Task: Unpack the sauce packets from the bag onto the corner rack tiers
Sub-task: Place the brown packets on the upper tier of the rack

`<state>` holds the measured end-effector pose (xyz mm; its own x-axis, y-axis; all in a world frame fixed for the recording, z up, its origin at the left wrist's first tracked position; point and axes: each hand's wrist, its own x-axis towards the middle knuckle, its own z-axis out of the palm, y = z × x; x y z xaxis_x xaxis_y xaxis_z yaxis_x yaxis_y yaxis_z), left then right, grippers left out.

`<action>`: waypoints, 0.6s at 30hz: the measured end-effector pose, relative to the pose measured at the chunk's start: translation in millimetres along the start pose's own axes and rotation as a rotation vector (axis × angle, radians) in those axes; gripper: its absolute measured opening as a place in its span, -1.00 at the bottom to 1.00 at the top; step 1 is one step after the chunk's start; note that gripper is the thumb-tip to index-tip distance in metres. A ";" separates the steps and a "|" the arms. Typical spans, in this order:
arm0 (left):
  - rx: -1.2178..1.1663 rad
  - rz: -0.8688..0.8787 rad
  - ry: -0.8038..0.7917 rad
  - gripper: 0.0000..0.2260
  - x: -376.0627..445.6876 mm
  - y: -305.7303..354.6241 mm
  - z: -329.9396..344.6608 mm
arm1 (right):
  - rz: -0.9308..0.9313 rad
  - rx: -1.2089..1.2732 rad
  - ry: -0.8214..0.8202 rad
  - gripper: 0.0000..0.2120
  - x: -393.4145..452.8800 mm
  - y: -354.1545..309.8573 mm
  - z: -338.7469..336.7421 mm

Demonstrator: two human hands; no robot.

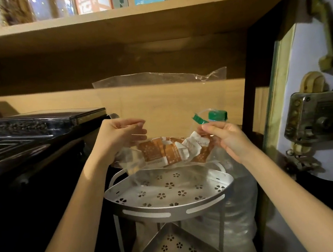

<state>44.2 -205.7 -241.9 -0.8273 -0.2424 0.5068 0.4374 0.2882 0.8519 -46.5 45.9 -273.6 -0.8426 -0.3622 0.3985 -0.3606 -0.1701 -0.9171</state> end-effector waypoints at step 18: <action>0.063 0.056 0.068 -0.91 -27.2 -55.1 4.6 | 0.168 0.234 0.068 -0.90 5.6 9.5 0.8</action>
<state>40.9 -210.8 -303.2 -0.7753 -0.2860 0.5632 0.4577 0.3601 0.8129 -54.3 41.5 -280.1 -0.9106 -0.3419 0.2320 -0.1182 -0.3226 -0.9391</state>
